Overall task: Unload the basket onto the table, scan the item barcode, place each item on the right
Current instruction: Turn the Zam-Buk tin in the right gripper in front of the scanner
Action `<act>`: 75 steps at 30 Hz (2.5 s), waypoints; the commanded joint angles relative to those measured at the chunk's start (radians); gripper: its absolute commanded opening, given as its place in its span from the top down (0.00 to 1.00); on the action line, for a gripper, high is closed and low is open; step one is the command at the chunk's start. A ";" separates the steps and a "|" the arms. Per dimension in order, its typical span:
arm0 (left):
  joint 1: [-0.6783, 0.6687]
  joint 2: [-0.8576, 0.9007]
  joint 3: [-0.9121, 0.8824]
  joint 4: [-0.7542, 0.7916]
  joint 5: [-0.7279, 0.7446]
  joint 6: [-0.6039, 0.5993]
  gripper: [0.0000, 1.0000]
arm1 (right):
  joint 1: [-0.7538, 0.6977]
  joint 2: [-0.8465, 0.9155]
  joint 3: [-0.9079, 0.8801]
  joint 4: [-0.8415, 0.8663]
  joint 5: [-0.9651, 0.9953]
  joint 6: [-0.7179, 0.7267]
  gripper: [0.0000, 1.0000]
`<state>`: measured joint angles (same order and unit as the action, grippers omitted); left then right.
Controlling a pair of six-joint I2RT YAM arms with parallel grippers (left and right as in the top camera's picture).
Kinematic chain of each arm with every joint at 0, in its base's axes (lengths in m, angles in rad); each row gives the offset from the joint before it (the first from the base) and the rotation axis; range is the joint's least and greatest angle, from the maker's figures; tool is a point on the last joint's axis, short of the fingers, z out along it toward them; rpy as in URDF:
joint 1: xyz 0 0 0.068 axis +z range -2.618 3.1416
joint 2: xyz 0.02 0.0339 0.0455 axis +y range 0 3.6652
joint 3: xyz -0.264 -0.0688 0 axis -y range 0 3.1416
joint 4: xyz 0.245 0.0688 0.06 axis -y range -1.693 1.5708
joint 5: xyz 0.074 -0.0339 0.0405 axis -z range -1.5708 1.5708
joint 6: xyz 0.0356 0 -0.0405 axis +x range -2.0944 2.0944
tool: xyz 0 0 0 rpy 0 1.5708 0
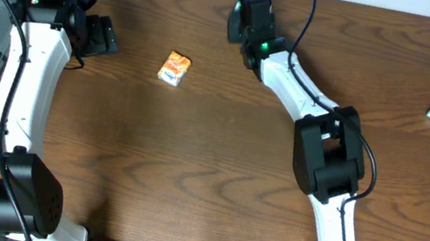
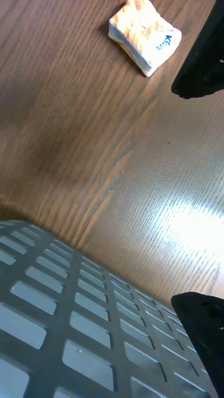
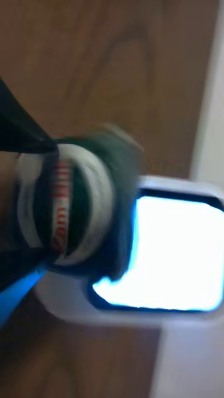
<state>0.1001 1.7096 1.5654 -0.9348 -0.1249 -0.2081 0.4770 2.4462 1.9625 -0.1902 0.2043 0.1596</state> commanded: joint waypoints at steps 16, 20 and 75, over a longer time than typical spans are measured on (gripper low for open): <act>0.002 0.010 -0.005 -0.002 0.002 0.009 0.02 | 0.047 -0.095 -0.014 -0.152 0.003 -0.004 0.28; 0.002 0.010 -0.005 -0.002 0.002 0.009 0.02 | 0.037 -0.087 -0.014 -0.084 0.003 -0.001 0.27; 0.002 0.010 -0.005 -0.002 0.002 0.009 0.03 | 0.075 0.074 -0.014 0.083 0.164 0.302 0.59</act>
<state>0.1001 1.7096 1.5654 -0.9348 -0.1249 -0.2081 0.5411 2.5698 1.9472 -0.0715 0.3557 0.4969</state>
